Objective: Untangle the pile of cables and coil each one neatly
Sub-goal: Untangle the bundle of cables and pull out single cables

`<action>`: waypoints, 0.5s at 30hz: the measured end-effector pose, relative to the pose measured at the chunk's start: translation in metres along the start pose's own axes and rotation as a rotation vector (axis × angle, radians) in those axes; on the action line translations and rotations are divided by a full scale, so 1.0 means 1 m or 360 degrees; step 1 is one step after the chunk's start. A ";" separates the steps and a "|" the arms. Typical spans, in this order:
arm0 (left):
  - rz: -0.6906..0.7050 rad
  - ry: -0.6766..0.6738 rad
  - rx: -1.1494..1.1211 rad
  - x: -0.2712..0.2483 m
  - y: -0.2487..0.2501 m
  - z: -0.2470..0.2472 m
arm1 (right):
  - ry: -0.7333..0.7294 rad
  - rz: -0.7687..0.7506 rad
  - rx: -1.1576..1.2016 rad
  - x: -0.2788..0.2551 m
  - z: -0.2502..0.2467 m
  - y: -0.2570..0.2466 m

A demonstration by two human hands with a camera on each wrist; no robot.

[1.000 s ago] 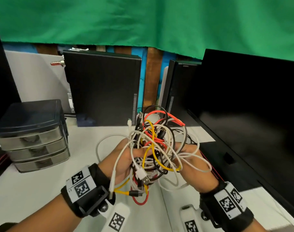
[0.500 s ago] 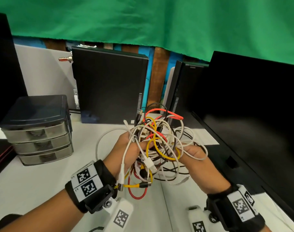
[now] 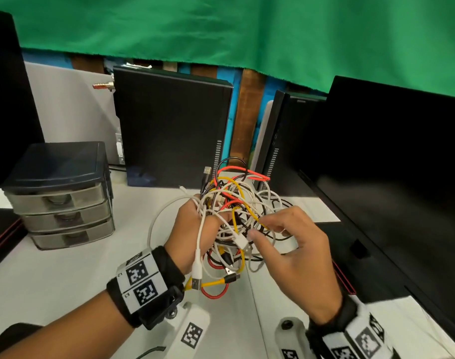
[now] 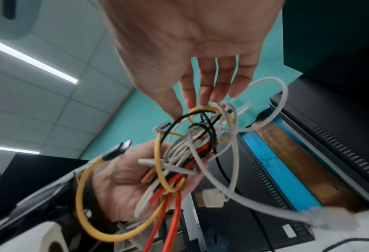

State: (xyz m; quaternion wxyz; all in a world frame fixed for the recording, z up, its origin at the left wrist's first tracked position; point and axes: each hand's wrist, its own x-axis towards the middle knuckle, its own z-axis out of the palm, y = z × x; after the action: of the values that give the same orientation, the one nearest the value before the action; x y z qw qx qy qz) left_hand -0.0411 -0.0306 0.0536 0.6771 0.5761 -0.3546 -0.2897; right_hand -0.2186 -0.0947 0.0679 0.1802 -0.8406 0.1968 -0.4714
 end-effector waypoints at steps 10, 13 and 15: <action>0.0079 0.0032 0.0153 -0.008 -0.003 0.010 | -0.0024 0.0292 0.0027 0.002 0.005 0.015; -0.0002 0.0016 0.0098 -0.006 -0.002 0.007 | -0.0177 0.0485 0.0425 0.007 0.000 0.008; -0.0034 -0.0013 0.0060 -0.006 -0.001 0.007 | -0.0267 0.0567 0.0638 0.009 -0.003 0.006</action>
State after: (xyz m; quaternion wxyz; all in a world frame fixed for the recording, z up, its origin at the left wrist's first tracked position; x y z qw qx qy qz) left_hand -0.0499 -0.0299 0.0526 0.6615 0.5913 -0.3566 -0.2925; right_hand -0.2183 -0.1045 0.0732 0.4385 -0.7764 0.2289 -0.3905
